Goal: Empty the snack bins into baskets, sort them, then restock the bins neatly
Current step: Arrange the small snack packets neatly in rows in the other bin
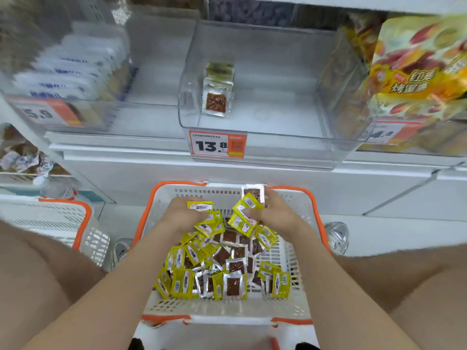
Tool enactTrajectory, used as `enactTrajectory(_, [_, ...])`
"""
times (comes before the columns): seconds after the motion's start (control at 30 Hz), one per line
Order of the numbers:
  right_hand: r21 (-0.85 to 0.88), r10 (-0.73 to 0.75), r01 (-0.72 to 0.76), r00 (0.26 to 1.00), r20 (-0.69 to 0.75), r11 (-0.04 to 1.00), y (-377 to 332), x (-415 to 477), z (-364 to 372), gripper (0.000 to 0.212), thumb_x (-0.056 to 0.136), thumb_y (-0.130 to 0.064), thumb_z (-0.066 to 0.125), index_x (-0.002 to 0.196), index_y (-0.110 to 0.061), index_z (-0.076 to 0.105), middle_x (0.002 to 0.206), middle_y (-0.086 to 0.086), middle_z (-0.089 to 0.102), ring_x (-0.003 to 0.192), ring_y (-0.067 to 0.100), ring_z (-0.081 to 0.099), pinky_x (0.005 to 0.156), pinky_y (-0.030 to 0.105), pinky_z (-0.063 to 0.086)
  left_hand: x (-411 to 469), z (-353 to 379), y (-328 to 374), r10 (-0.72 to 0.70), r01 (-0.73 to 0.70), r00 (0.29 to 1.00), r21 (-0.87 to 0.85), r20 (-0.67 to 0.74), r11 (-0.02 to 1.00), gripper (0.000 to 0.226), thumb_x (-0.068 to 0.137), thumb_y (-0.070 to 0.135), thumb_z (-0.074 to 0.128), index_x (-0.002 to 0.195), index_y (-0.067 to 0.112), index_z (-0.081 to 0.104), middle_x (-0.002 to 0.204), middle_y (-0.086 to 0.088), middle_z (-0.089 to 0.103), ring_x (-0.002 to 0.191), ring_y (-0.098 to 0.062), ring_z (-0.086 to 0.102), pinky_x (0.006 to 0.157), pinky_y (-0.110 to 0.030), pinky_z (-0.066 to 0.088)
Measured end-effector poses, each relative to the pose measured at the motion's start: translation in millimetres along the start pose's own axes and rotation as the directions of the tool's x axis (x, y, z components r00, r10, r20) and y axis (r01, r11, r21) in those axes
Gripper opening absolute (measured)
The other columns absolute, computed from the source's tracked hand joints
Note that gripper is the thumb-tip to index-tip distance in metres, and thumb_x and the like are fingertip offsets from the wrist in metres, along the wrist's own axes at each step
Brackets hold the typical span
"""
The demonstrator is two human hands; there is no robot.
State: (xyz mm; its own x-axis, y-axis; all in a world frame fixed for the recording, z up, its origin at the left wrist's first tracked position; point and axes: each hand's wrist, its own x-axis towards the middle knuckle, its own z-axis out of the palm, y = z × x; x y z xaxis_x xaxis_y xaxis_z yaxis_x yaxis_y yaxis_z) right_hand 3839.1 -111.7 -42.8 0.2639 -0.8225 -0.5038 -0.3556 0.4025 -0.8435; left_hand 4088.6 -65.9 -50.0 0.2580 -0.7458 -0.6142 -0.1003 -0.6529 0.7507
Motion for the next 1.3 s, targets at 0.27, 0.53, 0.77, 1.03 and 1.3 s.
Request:
enactTrajectory(0.27, [-0.004, -0.200, 0.203, 0.965, 0.171, 0.979, -76, -38, -6, 0.048, 0.087, -0.003, 0.083, 0.130, -0.015, 0.066, 0.109, 0.003, 0.079, 0.096, 0.017, 0.076, 0.074, 0.025, 0.058, -55, -33, 78, 0.148, -0.182, 0.948, 0.097, 0.281, 0.978, 0.042, 0.085, -0.001, 0.082, 0.119, 0.016, 0.067, 0.114, -0.015, 0.076, 0.087, -0.022, 0.076, 0.076, -0.038, 0.064])
enactTrajectory(0.53, [-0.176, -0.258, 0.291, 0.947, 0.190, 0.940, -117, -72, -10, 0.053, 0.078, -0.029, 0.093, 0.125, -0.027, 0.068, 0.108, -0.004, 0.080, 0.101, 0.018, 0.077, 0.096, 0.046, 0.059, -104, -37, 100, 0.325, -0.342, 0.909, 0.022, 0.262, 0.940, 0.032, 0.088, 0.011, 0.082, 0.113, 0.010, 0.062, 0.100, -0.014, 0.079, 0.087, -0.034, 0.076, 0.084, -0.052, 0.058])
enactTrajectory(0.77, [-0.179, -0.306, 0.311, 0.950, 0.058, 0.933, -127, -90, -14, 0.054, 0.067, -0.031, 0.100, 0.113, -0.024, 0.071, 0.100, 0.002, 0.080, 0.097, 0.025, 0.076, 0.094, 0.048, 0.060, -125, -13, 96, 0.346, -0.251, 0.887, -0.309, 0.306, 0.917, 0.036, 0.096, 0.025, 0.070, 0.128, 0.009, 0.067, 0.118, -0.018, 0.076, 0.106, -0.038, 0.073, 0.096, -0.050, 0.059])
enactTrajectory(1.03, [0.006, -0.313, 0.315, 0.940, 0.136, 0.949, -137, -106, -19, 0.045, 0.088, -0.004, 0.081, 0.127, -0.017, 0.064, 0.094, 0.000, 0.080, 0.085, 0.016, 0.077, 0.072, 0.026, 0.058, -120, -22, 106, 0.339, -0.278, 0.912, -0.257, 0.232, 0.925, 0.028, 0.098, 0.010, 0.069, 0.126, 0.011, 0.070, 0.116, -0.014, 0.077, 0.108, -0.038, 0.073, 0.102, -0.057, 0.055])
enactTrajectory(1.3, [-0.271, -0.480, 0.448, 0.875, -0.063, 0.852, -146, -110, -24, 0.058, 0.066, -0.023, 0.099, 0.114, -0.028, 0.067, 0.089, -0.003, 0.078, 0.071, 0.020, 0.073, 0.070, 0.044, 0.063, -124, -24, 112, 0.431, -0.441, 0.871, -0.012, 0.235, 0.898, 0.020, 0.096, 0.028, 0.075, 0.114, 0.035, 0.072, 0.118, 0.012, 0.076, 0.117, -0.002, 0.064, 0.108, -0.037, 0.047])
